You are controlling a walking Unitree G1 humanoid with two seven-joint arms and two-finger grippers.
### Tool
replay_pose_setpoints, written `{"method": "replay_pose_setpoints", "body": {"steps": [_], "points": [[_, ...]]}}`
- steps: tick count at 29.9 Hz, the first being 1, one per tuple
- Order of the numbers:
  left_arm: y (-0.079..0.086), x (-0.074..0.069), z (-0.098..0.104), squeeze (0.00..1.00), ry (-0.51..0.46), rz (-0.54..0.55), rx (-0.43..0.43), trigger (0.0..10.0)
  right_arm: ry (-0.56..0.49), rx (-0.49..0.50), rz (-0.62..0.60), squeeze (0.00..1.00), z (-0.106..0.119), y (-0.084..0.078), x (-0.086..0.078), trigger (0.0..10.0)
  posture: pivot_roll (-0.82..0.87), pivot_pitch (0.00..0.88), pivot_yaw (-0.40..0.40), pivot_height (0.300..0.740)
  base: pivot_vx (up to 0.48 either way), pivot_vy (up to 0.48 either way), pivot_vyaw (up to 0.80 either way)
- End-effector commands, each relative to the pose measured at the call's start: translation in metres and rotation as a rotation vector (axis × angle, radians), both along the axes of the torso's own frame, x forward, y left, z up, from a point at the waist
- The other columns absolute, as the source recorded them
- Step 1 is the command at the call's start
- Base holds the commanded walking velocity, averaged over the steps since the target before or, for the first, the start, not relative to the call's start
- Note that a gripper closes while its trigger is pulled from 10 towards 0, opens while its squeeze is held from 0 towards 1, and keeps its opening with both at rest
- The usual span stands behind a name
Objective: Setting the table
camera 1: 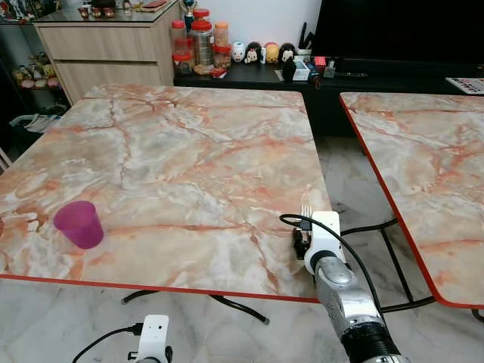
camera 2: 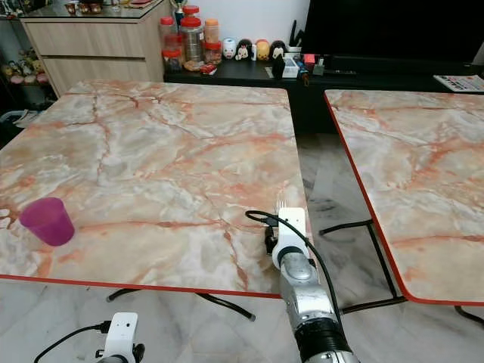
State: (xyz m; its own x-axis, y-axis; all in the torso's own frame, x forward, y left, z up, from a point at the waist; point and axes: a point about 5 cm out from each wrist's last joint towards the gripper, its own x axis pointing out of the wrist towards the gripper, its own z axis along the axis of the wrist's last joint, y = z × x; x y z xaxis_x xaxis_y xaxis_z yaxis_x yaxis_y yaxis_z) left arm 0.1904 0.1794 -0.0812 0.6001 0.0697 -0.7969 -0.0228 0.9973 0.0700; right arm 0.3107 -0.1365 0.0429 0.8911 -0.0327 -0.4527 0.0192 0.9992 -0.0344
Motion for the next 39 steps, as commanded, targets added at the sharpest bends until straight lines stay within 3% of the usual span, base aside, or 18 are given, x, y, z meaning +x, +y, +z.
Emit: {"method": "replay_pose_setpoints", "body": {"steps": [1,32,39], "points": [[0.0014,-0.0048,-0.0025,0.00,0.022,0.008,-0.006,10.0,0.064,-0.012,-0.002,0.00,-0.0103,-0.0019,-0.0061,0.0,-0.05,0.000,-0.034,0.725,0.000,0.000,0.00],[0.0016,-0.0033,-0.0018,0.00,0.028,-0.038,-0.007,10.0,0.058,-0.010,0.005,0.00,-0.0102,0.0002,-0.0034,0.0,-0.06,0.000,-0.012,0.725,0.000,0.000,0.00],[0.0016,0.0039,0.0017,0.00,0.012,-0.042,-0.004,10.0,0.015,0.011,0.007,0.00,-0.0043,0.0031,0.0016,0.0,-0.06,0.000,-0.011,0.725,0.000,0.000,0.00]]}}
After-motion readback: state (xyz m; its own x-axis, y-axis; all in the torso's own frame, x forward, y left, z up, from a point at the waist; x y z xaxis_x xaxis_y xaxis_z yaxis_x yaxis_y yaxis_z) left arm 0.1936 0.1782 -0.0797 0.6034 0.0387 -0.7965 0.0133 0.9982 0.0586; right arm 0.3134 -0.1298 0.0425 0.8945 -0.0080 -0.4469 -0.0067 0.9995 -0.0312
